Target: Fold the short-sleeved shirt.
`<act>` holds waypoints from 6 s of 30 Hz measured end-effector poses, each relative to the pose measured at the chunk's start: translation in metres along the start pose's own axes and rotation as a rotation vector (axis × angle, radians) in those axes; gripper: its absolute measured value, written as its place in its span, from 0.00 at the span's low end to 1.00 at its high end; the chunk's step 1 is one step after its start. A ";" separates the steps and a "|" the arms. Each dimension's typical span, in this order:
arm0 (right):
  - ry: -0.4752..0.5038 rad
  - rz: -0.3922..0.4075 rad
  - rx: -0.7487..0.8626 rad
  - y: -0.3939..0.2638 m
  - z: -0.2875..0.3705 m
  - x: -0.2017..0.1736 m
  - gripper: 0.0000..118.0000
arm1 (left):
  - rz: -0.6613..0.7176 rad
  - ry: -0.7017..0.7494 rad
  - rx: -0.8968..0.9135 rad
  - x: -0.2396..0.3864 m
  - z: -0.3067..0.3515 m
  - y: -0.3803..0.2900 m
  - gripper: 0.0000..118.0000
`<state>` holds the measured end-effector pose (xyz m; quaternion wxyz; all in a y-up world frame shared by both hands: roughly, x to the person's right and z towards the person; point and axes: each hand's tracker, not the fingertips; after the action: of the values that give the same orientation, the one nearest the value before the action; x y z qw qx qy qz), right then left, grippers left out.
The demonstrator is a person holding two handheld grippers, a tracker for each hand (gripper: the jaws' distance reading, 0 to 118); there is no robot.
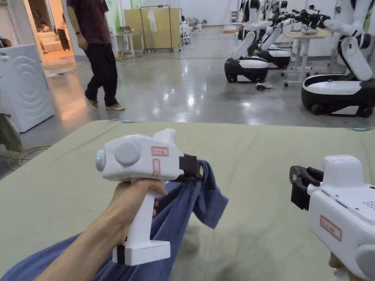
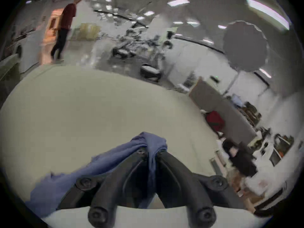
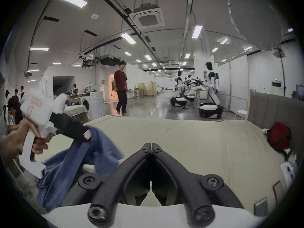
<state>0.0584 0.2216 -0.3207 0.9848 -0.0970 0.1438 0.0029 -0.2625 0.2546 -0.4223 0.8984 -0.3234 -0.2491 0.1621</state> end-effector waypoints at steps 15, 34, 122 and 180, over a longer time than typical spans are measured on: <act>-0.316 -0.071 -0.081 -0.042 0.039 0.167 0.03 | -0.310 -0.182 -0.185 0.232 -0.271 -0.001 0.04; -0.383 -0.034 -0.037 -0.026 0.077 0.167 0.03 | -0.351 -0.061 0.106 0.178 -0.174 -0.080 0.99; -0.363 -0.244 -0.726 -0.098 -0.112 0.306 0.94 | 0.208 0.002 -0.296 -0.043 -0.037 -0.156 0.07; -0.661 0.005 0.153 0.311 -0.117 0.323 0.07 | 0.018 0.146 0.533 -0.009 -0.037 0.277 0.06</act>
<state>0.3240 0.4972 -0.5814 0.9826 -0.0164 -0.1833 0.0259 -0.2858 0.4362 -0.6329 0.9659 -0.0887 -0.1294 0.2060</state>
